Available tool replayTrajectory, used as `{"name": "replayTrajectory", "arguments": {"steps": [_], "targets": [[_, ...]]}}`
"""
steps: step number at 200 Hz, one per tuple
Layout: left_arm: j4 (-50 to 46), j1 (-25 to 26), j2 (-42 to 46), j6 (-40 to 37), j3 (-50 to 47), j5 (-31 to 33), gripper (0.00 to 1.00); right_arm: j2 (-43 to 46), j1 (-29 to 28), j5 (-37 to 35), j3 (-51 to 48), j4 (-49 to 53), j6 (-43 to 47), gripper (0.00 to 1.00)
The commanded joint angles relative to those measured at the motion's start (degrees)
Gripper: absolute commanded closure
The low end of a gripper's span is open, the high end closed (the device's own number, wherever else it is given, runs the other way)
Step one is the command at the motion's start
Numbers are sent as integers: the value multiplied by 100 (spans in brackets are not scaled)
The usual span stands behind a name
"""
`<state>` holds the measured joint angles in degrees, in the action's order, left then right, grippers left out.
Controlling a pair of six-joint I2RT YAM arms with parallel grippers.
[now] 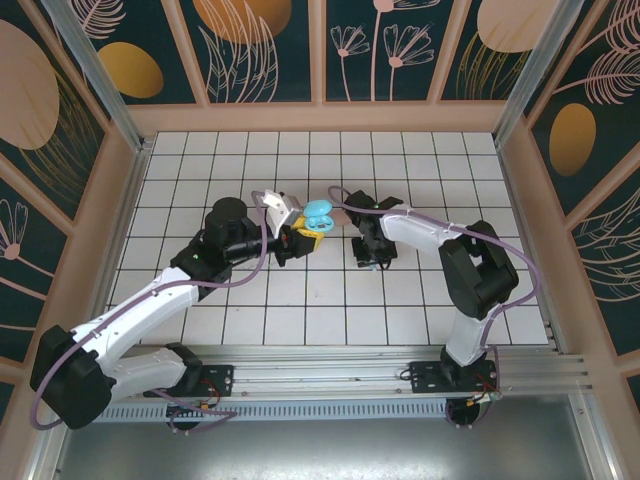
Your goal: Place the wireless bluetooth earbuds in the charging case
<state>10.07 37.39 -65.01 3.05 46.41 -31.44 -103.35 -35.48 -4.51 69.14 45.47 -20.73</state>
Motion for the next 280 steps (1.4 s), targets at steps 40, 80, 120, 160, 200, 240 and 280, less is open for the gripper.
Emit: {"name": "replayTrajectory", "arguments": {"steps": [40,80,120,160,200,240,280], "targets": [[-75,-34,189,-116,-35,14,88,-86,-81,-219,205,287,-561,71],[-75,-38,208,-111,-71,16,88,-228,-88,-228,178,269,-615,72],[-66,-39,217,-106,-75,13,88,-338,-85,-260,178,234,-638,72],[-75,-34,233,-107,-95,21,88,-464,-81,-261,178,203,-612,73],[-84,-38,244,-114,-97,29,88,-533,-81,-269,174,168,-592,76],[-84,-38,244,-120,-91,37,88,-442,-77,-322,213,167,-563,82],[-110,-38,241,-131,-72,61,88,231,-47,-170,84,55,-511,84]]}}
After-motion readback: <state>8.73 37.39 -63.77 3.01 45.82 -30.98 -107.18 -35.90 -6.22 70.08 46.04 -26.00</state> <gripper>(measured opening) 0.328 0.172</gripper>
